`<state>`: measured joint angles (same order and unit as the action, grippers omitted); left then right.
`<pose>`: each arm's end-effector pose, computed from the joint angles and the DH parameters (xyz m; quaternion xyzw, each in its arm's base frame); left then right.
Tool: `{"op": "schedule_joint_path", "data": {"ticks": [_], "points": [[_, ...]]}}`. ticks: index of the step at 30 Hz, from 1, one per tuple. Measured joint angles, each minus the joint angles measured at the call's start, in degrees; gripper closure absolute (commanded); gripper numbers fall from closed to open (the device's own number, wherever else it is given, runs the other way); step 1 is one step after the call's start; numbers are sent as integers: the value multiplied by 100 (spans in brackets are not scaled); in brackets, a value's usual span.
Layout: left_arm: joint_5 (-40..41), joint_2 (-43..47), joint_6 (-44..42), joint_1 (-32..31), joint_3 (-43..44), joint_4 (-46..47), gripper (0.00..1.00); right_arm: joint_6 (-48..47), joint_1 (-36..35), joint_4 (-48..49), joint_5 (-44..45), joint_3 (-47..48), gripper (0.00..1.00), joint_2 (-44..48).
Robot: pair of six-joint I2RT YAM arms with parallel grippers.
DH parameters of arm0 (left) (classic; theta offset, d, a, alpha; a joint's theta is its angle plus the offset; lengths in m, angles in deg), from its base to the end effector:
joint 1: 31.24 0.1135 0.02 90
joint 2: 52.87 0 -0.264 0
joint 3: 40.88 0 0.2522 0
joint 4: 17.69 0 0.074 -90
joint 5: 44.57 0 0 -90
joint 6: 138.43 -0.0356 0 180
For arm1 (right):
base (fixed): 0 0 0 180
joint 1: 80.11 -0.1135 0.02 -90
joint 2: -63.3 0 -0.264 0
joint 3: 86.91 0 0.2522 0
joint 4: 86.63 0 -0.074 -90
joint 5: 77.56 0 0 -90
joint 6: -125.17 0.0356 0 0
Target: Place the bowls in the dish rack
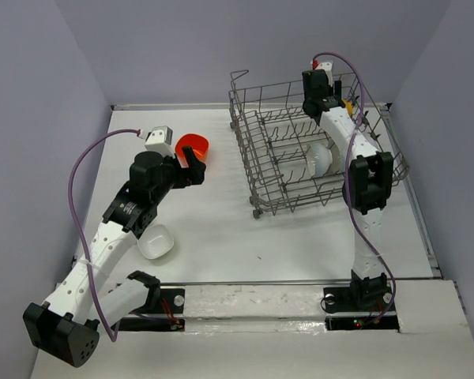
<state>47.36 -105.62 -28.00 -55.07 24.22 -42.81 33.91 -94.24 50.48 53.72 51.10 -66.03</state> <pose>0.1957 -0.0851 0.3534 0.0127 0.7812 -0.2229 0.5830 0.5100 0.1042 0.2991 0.0527 0.8417 -0.2605 0.4700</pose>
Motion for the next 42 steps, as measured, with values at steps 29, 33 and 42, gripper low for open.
{"op": "schedule_joint_path", "data": {"ticks": [29,33,42], "points": [[0,-2,0,33,0,0,1,-72,94,24,35,-149,55,0],[0,-2,0,33,0,0,1,-118,94,72,31,-251,55,0],[-15,-2,0,48,0,0,1,-208,94,63,22,-417,57,0]]}}
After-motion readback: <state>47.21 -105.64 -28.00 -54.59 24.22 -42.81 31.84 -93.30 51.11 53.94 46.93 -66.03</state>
